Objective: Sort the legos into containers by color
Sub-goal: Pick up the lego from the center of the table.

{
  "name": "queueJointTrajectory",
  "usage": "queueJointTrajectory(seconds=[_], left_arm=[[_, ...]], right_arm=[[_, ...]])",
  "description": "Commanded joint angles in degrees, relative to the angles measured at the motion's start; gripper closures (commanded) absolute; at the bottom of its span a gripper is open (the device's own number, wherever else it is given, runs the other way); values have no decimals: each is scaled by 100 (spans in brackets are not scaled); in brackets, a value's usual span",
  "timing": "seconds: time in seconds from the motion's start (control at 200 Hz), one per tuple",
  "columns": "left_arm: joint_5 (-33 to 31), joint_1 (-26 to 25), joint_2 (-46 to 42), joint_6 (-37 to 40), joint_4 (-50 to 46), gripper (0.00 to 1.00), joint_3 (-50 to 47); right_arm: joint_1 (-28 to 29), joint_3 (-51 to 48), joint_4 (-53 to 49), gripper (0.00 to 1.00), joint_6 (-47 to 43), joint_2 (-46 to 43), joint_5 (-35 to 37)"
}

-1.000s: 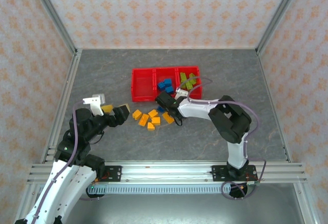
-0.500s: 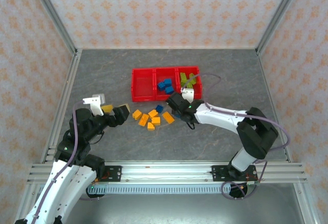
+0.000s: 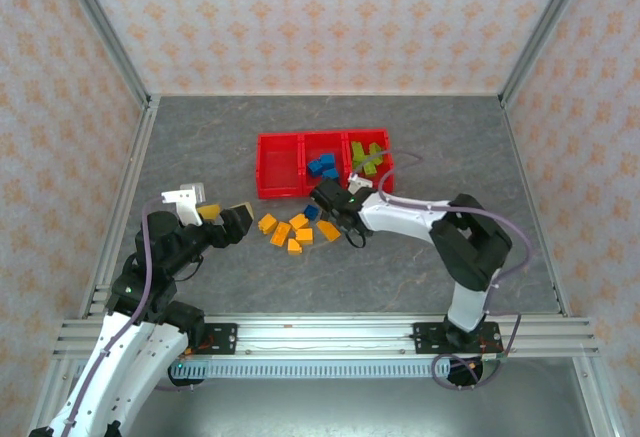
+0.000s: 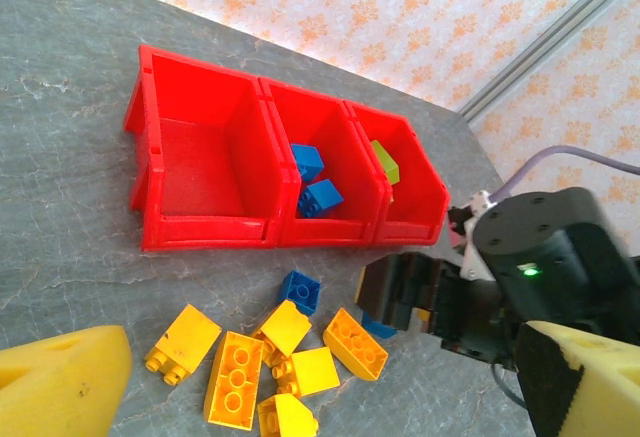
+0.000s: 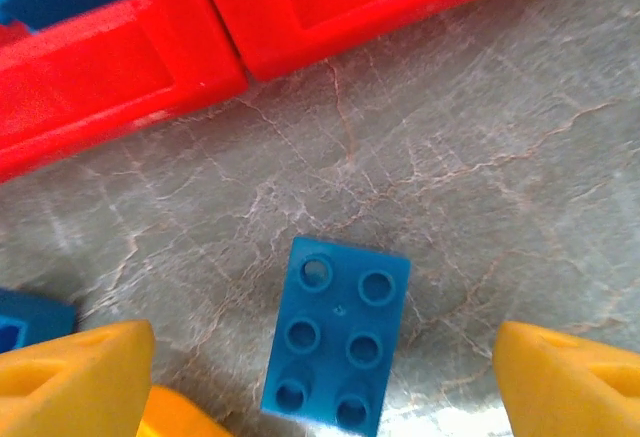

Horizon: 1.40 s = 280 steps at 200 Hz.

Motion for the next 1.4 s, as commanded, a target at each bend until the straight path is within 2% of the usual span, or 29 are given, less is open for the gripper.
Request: queueJointTrajectory(seconds=[0.0,0.2,0.621,0.676,0.726,0.826,0.901,1.081,1.156,1.292,1.397], left_arm=[[-28,11,-105,55,185,0,-46],[-12,11,-111,53,202,1,-48],[-26,11,-89,43,196,1,-47],[-36,11,-89,38,193,1,-53],[-43,11,-89,42,193,1,-48],[-38,11,-71,42,193,1,-48],[-45,11,-59,43,194,0,-47],[-62,10,-53,37,186,1,-50],[-71,11,-45,33,189,1,-50],[-71,11,-21,33,193,1,-48],[-71,18,5,33,194,1,-47]], right_arm=[[33,291,-365,13,256,237,322],[-3,295,-376,19,215,390,526],[-308,-125,79,34,-50,390,351],[-316,-167,91,39,-81,386,354],[-328,-196,97,48,-145,393,373],[-327,-252,12,51,-171,406,430],[-327,-332,34,57,-211,355,423],[-322,-370,76,80,-463,40,366],[-310,-259,-23,85,-625,-174,395],[-309,278,-497,89,-813,-600,827],[-318,785,-428,90,-1212,-803,920]])
